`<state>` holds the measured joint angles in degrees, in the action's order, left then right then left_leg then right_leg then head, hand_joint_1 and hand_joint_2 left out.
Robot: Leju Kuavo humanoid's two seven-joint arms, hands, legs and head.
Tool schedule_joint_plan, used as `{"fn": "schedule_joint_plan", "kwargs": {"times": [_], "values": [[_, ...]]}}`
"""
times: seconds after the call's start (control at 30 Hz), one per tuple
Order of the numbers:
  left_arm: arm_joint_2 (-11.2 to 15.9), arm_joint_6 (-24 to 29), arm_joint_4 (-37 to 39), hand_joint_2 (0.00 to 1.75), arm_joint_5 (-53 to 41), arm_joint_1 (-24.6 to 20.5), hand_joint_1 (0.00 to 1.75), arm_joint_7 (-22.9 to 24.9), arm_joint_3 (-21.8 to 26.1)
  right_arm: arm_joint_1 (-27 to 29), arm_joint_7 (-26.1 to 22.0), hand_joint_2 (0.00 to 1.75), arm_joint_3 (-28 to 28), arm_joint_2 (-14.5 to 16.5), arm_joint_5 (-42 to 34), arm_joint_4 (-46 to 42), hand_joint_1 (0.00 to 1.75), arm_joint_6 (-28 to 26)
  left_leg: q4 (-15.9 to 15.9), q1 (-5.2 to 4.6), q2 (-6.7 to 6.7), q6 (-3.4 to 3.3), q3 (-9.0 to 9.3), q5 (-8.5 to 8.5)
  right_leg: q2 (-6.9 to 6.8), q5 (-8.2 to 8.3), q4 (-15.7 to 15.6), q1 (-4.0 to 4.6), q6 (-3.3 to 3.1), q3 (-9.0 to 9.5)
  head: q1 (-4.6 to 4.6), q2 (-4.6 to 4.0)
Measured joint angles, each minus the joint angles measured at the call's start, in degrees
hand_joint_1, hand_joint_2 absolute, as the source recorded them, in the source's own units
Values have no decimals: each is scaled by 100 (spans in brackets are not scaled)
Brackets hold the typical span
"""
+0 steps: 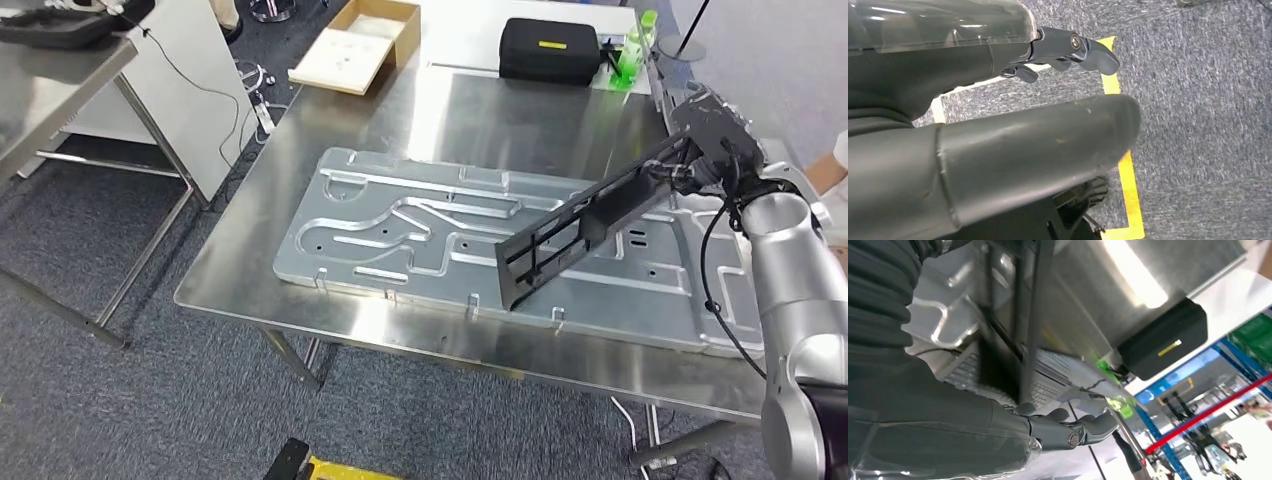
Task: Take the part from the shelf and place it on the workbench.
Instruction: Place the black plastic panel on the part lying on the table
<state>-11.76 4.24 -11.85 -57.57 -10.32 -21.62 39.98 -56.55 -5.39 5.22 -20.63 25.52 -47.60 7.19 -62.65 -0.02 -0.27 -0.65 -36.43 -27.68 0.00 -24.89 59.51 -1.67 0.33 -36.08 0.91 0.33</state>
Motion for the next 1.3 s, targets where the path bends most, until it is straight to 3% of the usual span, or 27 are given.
{"fn": "schedule_joint_plan", "kwargs": {"times": [0.07, 0.13, 0.17, 0.2, 0.27, 0.33, 0.4, 0.47, 0.53, 0.6, 0.63, 0.67, 0.7, 0.77, 0.83, 0.93, 1.0, 1.1, 1.13, 1.17, 1.2, 1.3], "values": [[0, 0, 0, 0, 1, 4, 0, 0, 1, -35, -1, 175, 12, 0, -15, 6, 0, 5, -727, 16, 3, 28, -333, -356, -7, -6, -1, 14, -44, 6, -1, 0], [0, 1, 0, 0, 2, 14, 0, 1, 3, -54, 4, 87, 36, 1, -54, 20, 0, 43, -1325, 23, 4, 36, -638, -517, -6, -11, 2, 33, -54, 12, 0, 0], [1, -1, 0, 0, 2, 18, 0, 1, 5, -88, 34, 44, 64, 1, -73, 34, 0, 114, -1343, 24, 4, 30, -666, -441, -3, -14, 5, 40, -55, 16, 0, 0], [3, -4, 0, 0, 3, 20, 0, 1, 8, -168, 95, 0, 109, 1, -83, 58, 0, 229, -1135, 22, 3, 14, -586, -266, 4, -17, 10, 45, -56, 21, -1, 0], [14, -23, 0, 0, 4, 14, 0, 0, 15, -515, 341, 0, 280, 0, -74, 178, 0, 592, -357, 11, 1, -46, -249, 139, 30, -31, 34, 51, -41, 15, -1, 0], [24, -46, 0, 0, 4, 3, 0, 1, 20, -1015, 609, 0, 521, -8, -52, 422, 0, 955, 176, -4, -2, -82, -15, 296, 60, -37, 52, 64, 5, -11, 2, 0], [26, -57, 0, 0, 4, 4, 0, 1, 22, -1426, 748, 0, 752, -18, -41, 692, 0, 1186, 290, -6, -5, -100, 34, 293, 72, -22, 29, 75, 72, -14, 3, 0], [25, -59, 0, 0, 4, 8, 0, 0, 23, -1676, 779, 0, 928, -27, -47, 894, 0, 1277, 359, 19, -3, -159, 66, 338, 58, -80, 82, 63, 132, -25, 4, 0], [22, -59, 0, 0, 4, 1, 0, 0, 24, -1855, 775, 0, 1070, -45, -56, 1061, 0, 1314, 418, 39, 0, -216, 94, 374, 42, -351, 516, 48, 176, -213, 6, 0], [22, -59, 0, 0, 5, 7, 0, 0, 26, -1941, 768, 0, 1213, -61, -58, 1205, 0, 1341, 421, 36, -1, -236, 98, 374, 38, -674, 1233, 44, 213, -560, 6, 0], [22, -59, 0, 0, 7, 14, 0, 0, 27, -1948, 755, 0, 1286, -66, -58, 1269, 0, 1337, 419, 35, -1, -240, 99, 371, 36, -726, 1472, 39, 229, -687, 7, 0], [22, -59, 0, 0, 9, 20, 0, 0, 27, -1946, 728, 0, 1342, -67, -58, 1314, 0, 1304, 413, 35, -1, -240, 100, 366, 33, -664, 1506, 33, 238, -721, 6, 0], [21, -58, 0, 0, 13, 24, 0, 0, 28, -1944, 661, 0, 1398, -68, -58, 1351, 0, 1193, 405, 35, -1, -233, 102, 360, 29, -499, 1313, 27, 241, -642, 7, 0], [17, -47, 0, 0, 18, 24, 0, 0, 28, -1900, 401, 0, 1466, -67, -73, 1348, 0, 685, 382, 29, -4, -198, 104, 337, 16, -116, 543, 30, 220, -271, 7, 0], [5, -18, 0, 0, 17, 24, 0, 1, 30, -1683, 34, 0, 1469, -52, -116, 1143, 0, -177, 361, 19, -10, -149, 101, 318, 15, 32, 37, 69, 165, -22, 5, 0], [-15, 29, 0, 0, 5, 30, 0, 3, 38, -1011, -327, 0, 1331, 36, -216, 420, 0, -1295, 372, 24, -11, -63, 118, 299, 24, 30, -46, 98, 62, 26, 4, 0], [-24, 60, 0, 0, 5, 32, 0, -1, 49, -497, -449, 0, 1212, 145, -236, -194, 0, -1660, 192, 26, -8, 0, 57, 145, 20, 43, -83, 65, -16, 55, 0, 0], [-35, 84, 0, 0, 6, 44, 0, -7, 66, 282, -627, 0, 1091, 326, -138, -1121, 0, -2046, -817, 39, -3, 56, -397, -368, 11, 39, -93, 61, -80, 70, -7, 0], [-36, 90, 0, 0, 5, 54, 0, -7, 69, 541, -722, 0, 1060, 382, -76, -1406, 0, -2165, -1111, 42, -3, 63, -538, -459, 8, 34, -90, 68, -86, 71, -7, 0], [-37, 98, 0, 0, 2, 66, 0, -7, 72, 798, -850, 0, 1031, 439, 12, -1693, 0, -2302, -1218, 42, -3, 63, -592, -446, 5, 30, -87, 74, -90, 72, -7, 0], [-37, 107, 0, 0, -3, 76, 0, -7, 73, 1058, -995, 0, 1009, 501, 149, -1991, 0, -2474, -1086, 42, -2, 55, -529, -326, 2, 26, -85, 79, -91, 77, -8, 0], [-38, 132, 0, 0, -17, 83, 0, -7, 76, 1770, -1289, 0, 987, 711, 613, -2921, 0, -2939, 66, 28, -5, -16, 49, 167, 6, 5, -76, 95, -69, 92, -8, 0]]}}
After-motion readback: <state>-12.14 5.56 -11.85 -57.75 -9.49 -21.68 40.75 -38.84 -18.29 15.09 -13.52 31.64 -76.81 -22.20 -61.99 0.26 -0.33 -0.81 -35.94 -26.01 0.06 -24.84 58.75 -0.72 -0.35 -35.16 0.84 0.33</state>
